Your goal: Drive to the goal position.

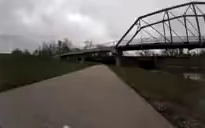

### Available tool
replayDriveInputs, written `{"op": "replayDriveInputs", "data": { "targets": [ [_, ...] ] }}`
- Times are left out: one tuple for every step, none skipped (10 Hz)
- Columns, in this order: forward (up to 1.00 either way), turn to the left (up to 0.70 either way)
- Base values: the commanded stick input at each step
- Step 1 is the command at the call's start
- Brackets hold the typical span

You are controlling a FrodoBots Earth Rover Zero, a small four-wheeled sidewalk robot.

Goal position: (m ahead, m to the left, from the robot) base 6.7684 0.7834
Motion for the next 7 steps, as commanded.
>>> {"op": "replayDriveInputs", "data": {
  "targets": [
    [1.00,0.00],
    [1.00,0.00],
    [1.00,0.00],
    [1.00,0.00],
    [1.00,0.00],
    [1.00,0.00],
    [1.00,0.00]
  ]
}}
